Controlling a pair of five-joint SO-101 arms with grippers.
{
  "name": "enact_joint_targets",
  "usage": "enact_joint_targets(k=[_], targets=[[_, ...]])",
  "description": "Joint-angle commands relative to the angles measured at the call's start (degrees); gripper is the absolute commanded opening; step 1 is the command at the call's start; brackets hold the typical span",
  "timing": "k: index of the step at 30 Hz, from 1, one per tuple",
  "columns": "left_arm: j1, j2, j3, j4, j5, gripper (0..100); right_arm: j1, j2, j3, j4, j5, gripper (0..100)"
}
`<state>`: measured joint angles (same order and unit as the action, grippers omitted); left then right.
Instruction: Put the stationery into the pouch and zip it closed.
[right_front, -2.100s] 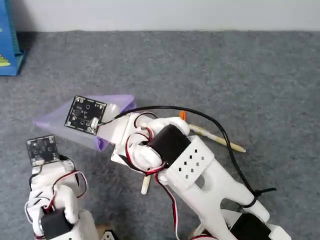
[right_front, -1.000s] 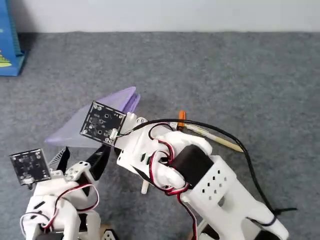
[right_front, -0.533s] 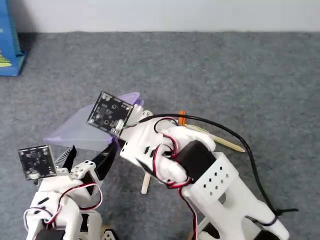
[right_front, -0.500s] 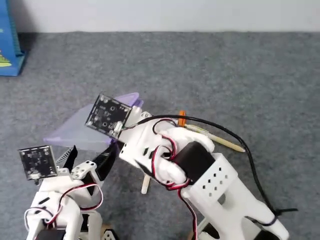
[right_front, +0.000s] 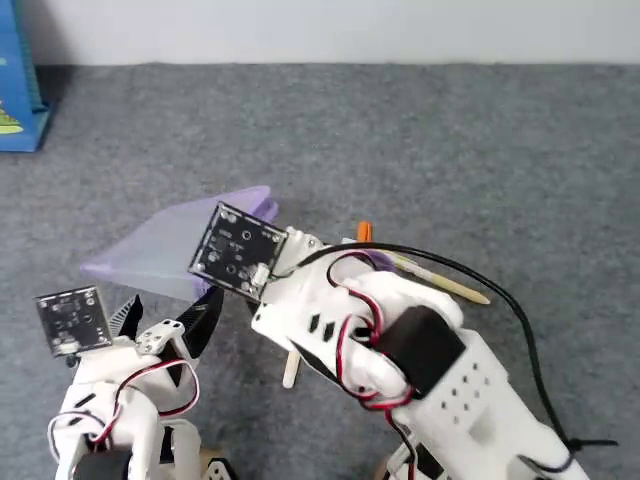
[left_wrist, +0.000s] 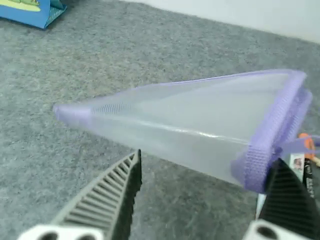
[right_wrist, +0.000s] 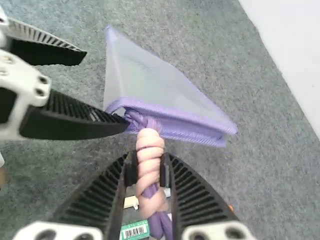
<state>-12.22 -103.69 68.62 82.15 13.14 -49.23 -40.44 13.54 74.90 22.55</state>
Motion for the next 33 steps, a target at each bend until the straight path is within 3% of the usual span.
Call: enact_joint_targets(k=[1,9,23,28,33], targets=[[-1.3,-0.3,0.7,-1.2,-1.5,37,-0.4,-2.7,-0.4,1.0,-0.4,0.9],[-2.2,-0.3,0.7,-1.2,-1.5,35,-0.4,-3.2,3.7,0.5,-0.2,0.9],[-2.2,-0.3,0.6,-2.5,-1.6,1,-0.1,-2.8,11.3,-2.1,1.4,0.9],[-2.3,-0.3,0.6,-2.5,-1.3,1,0.5,-2.8,12.7,-2.8,3.2,0.9],[-2.3,-0.3,0.6,-2.2,-1.1,1,5.8,-3.1,12.7,-2.4,4.2,0.9]])
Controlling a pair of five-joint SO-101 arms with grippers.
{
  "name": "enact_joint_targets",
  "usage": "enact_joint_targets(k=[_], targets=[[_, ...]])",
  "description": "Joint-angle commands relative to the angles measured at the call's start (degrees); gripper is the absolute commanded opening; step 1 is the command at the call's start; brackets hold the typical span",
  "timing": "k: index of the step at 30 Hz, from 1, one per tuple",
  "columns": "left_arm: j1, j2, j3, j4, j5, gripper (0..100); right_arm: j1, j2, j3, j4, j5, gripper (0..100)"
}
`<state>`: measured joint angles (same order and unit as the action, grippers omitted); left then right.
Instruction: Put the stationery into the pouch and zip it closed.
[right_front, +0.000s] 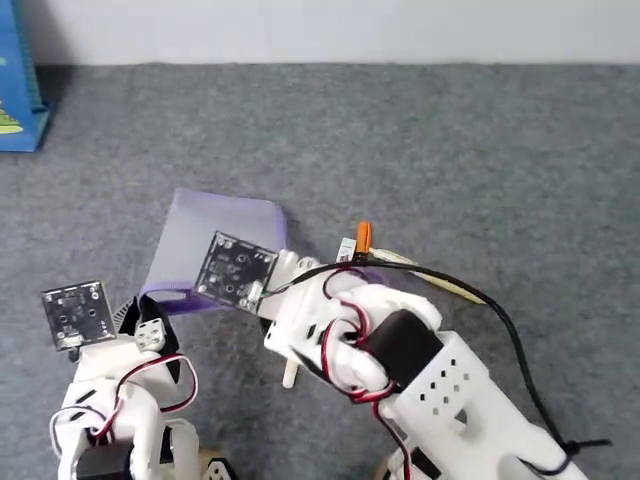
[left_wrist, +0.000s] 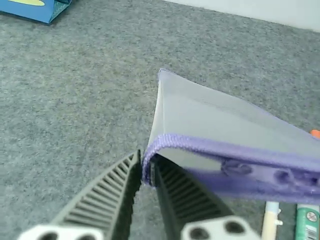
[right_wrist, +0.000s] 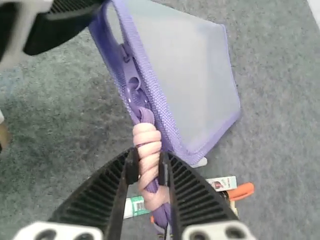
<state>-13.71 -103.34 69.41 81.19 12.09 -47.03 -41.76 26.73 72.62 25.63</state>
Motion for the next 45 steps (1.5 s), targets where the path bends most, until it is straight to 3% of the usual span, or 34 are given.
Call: enact_joint_targets(k=[1,14,19,22,30,33,37,45], targets=[[-0.8,-0.6,-0.2,-1.2,-0.1,1,4.6,-2.0,-0.4,0.0,1.7,0.9],[-6.8,-0.6,0.1,-1.1,-0.4,1,17.4,-11.6,-1.0,8.3,6.2,0.9],[-5.8,-0.6,0.1,-1.6,-1.1,1,13.4,-16.2,-0.9,10.0,5.4,0.9],[-1.6,-0.5,0.2,-1.1,-4.8,2,11.2,-16.9,-1.1,9.5,3.5,0.9],[0.4,-0.5,1.7,-1.5,-5.4,17,10.8,-16.8,-1.1,11.0,1.3,1.2],[0.6,-0.5,1.5,-1.6,-5.4,15,10.8,-16.4,-1.0,12.6,-2.4,2.8],[0.6,-0.5,1.5,-2.5,-5.4,1,10.8,-16.9,3.2,13.4,-2.7,12.3],[0.4,-0.4,1.7,0.0,-5.3,1,10.2,-16.4,14.2,5.8,-3.0,12.2]])
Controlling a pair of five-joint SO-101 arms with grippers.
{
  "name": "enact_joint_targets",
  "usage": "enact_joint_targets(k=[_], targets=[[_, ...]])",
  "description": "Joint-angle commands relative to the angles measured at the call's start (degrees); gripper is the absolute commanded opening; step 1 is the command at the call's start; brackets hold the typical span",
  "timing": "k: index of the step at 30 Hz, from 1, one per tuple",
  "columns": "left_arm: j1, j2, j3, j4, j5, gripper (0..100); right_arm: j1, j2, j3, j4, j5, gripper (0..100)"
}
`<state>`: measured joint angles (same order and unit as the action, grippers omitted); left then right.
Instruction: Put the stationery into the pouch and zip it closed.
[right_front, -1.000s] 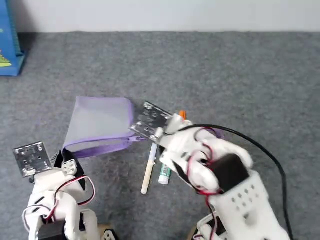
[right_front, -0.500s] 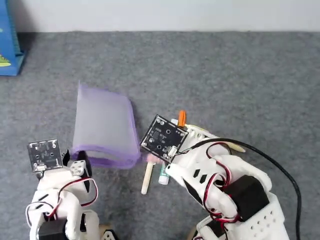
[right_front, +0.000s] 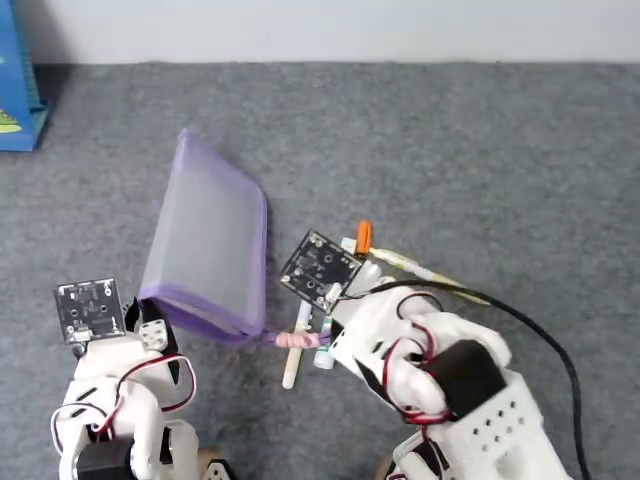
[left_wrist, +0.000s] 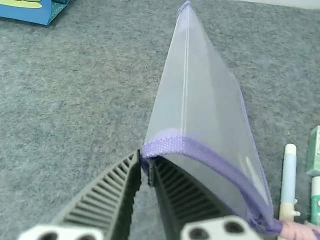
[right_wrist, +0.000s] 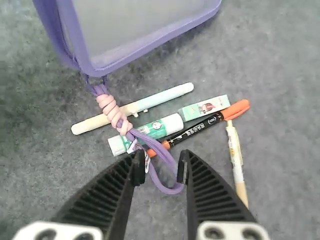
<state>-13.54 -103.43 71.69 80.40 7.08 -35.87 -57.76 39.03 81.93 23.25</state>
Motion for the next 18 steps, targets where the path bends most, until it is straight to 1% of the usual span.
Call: enact_joint_targets(k=[1,7,12,14,18], targets=[[0.1,-0.3,-0.6,1.0,-0.3,1,-1.7,-0.4,3.7,-5.1,-0.6,12.3],[0.0,-0.3,-0.6,1.1,4.2,1,-7.8,-0.4,11.9,-11.7,-0.5,12.5],[0.0,-0.2,-0.6,1.1,5.3,1,-8.0,0.7,13.4,-13.1,-0.5,22.4],[0.0,-0.2,-0.6,1.1,5.3,1,-8.1,3.3,13.3,-13.7,-0.4,23.0],[0.0,-0.2,-0.6,1.1,5.3,1,-8.2,12.2,12.6,-18.4,-0.2,23.1]])
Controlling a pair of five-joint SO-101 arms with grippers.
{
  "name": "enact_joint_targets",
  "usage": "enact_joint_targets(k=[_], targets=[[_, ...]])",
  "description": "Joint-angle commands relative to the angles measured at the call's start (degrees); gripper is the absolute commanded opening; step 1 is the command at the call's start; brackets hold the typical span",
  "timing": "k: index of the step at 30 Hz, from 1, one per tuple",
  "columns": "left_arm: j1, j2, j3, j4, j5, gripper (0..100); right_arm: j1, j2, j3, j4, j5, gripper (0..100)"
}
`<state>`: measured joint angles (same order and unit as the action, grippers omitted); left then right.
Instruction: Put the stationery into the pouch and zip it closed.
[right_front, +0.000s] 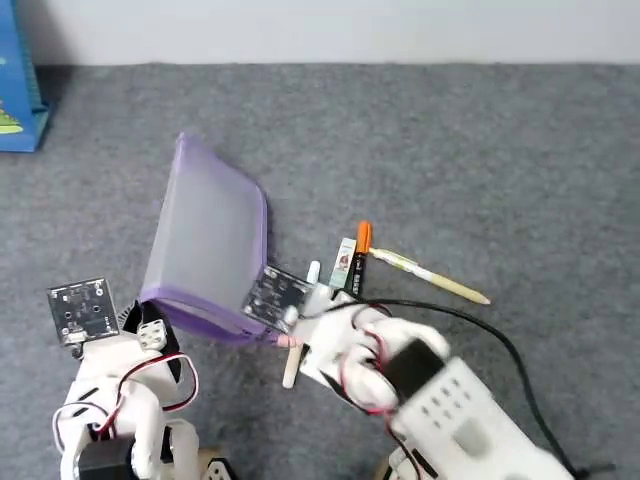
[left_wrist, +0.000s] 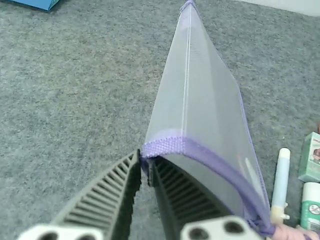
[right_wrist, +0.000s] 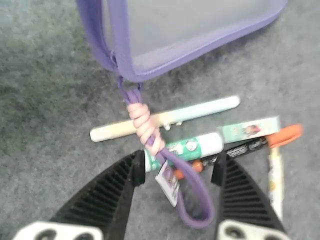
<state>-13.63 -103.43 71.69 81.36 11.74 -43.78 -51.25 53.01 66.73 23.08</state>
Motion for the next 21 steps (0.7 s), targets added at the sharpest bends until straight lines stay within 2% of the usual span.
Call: enact_joint_targets(k=[1,9,21], targets=[[0.1,-0.2,-0.6,0.1,0.6,1,-0.3,8.5,-2.3,-3.9,0.0,23.1],[0.1,-0.2,-0.5,0.1,0.6,1,-5.0,25.6,-10.6,-4.7,0.0,23.2],[0.1,-0.4,0.4,0.0,0.6,1,-4.9,34.4,-11.5,-11.9,0.1,23.1]])
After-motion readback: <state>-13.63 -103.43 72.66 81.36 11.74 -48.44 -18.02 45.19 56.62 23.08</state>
